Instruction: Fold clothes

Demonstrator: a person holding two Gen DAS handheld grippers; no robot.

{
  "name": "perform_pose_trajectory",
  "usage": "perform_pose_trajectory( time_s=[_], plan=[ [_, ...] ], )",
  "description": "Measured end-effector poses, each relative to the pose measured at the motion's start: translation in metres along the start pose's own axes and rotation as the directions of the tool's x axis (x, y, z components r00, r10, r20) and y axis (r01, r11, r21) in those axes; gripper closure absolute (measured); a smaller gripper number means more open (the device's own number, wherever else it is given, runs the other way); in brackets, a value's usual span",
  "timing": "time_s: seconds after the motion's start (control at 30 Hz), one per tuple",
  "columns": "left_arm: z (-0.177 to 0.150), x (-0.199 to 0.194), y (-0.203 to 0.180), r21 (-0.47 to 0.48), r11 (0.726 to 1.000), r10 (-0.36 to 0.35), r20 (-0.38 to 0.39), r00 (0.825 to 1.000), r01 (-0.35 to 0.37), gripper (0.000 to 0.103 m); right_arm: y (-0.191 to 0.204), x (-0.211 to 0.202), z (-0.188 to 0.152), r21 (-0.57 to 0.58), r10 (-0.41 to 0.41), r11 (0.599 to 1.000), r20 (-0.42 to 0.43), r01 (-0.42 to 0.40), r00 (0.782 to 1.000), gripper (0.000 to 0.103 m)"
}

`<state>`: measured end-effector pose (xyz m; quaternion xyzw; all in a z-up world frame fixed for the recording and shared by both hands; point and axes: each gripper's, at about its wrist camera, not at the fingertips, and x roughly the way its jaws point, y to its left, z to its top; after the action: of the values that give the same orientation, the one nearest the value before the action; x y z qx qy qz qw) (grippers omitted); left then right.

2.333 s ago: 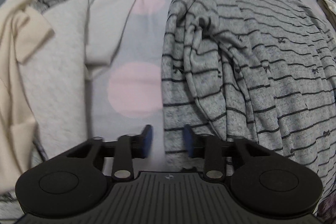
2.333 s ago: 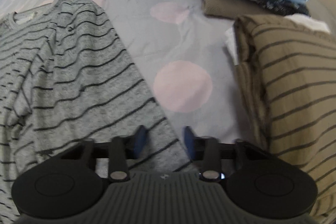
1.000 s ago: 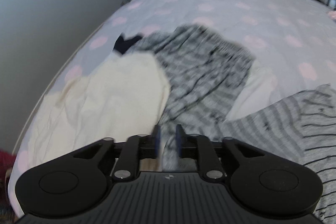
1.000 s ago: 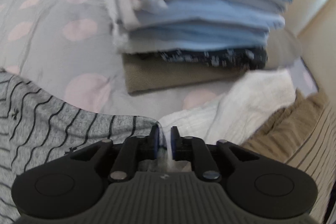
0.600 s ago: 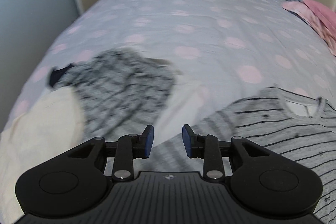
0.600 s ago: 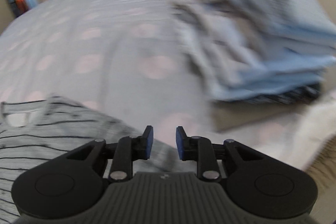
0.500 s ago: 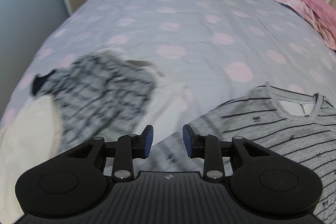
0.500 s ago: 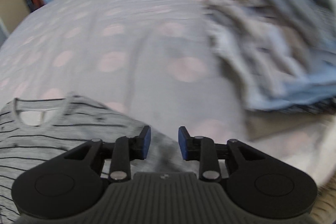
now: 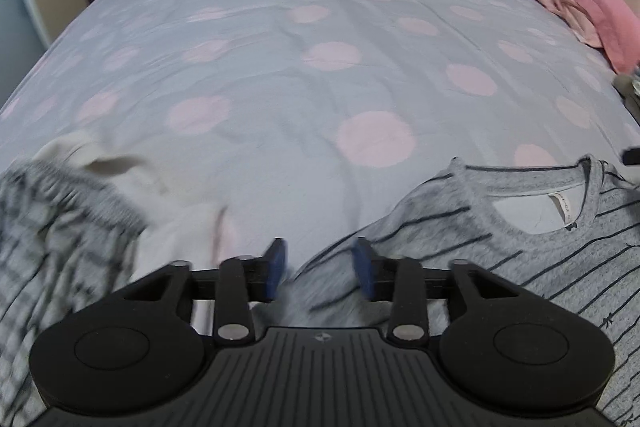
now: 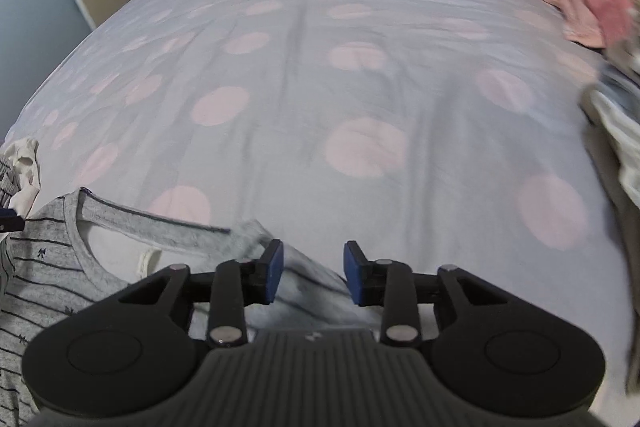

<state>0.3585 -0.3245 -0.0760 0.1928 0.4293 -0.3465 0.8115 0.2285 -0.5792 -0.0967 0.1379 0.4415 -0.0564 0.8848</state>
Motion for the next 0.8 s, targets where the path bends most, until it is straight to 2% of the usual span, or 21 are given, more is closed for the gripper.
perform_pose_trajectory(
  time_s=[0.07,0.2,0.23,0.27,0.33,0.37,0.47,0.57,0.63,0.7,0.8],
  plan=[
    [0.002,0.013,-0.003,0.004,1.000,-0.014,-0.014,1.000,0.014,0.055,0.004,0.012,0.003,-0.008,0.021,1.000,-0.010,-0.021,1.000,0.059],
    [-0.001,0.034,-0.008,-0.030,0.999,-0.045,-0.041,0.998,0.044,0.059,0.010,0.035,-0.001,-0.023,0.046,0.999,-0.043,-0.047,0.998,0.061],
    [-0.003,0.033,-0.010,-0.032,0.998,-0.058,-0.029,0.998,0.057,0.066,0.012,0.038,-0.002,-0.028,0.052,0.998,-0.049,-0.053,0.997,0.070],
    [-0.005,0.032,-0.013,-0.032,0.997,-0.073,-0.016,0.997,0.072,0.081,0.015,0.039,-0.004,-0.039,0.056,0.998,-0.051,-0.058,0.997,0.085],
    [-0.008,0.027,-0.018,-0.020,0.996,-0.089,0.006,0.996,0.089,0.095,0.019,0.040,-0.007,-0.062,0.060,0.996,-0.052,-0.063,0.997,0.091],
    [-0.009,0.024,-0.022,-0.005,0.996,-0.087,0.012,0.996,0.087,0.097,0.022,0.038,-0.007,-0.080,0.053,0.995,-0.044,-0.057,0.998,0.093],
    [-0.004,0.011,-0.029,0.003,1.000,0.022,0.051,0.998,-0.022,0.099,0.031,0.023,0.000,-0.119,0.043,0.992,0.017,-0.041,0.999,0.096],
    [0.010,-0.014,-0.016,-0.084,0.996,0.052,0.143,0.988,-0.040,0.099,0.044,0.002,0.016,-0.150,0.043,0.988,0.119,-0.024,0.992,0.096],
    [0.015,-0.014,-0.014,-0.078,0.994,0.083,0.140,0.987,-0.072,0.099,0.055,-0.003,0.025,-0.175,0.039,0.984,0.154,-0.012,0.987,0.096],
    [0.016,-0.008,-0.014,-0.055,0.993,0.112,0.120,0.986,-0.106,0.099,0.067,0.003,0.030,-0.210,0.022,0.978,0.144,0.009,0.989,0.096],
    [0.012,0.008,-0.014,-0.045,0.993,0.113,0.069,0.991,-0.111,0.096,0.076,0.024,0.028,-0.238,-0.025,0.970,0.083,0.045,0.996,0.095]
  ],
)
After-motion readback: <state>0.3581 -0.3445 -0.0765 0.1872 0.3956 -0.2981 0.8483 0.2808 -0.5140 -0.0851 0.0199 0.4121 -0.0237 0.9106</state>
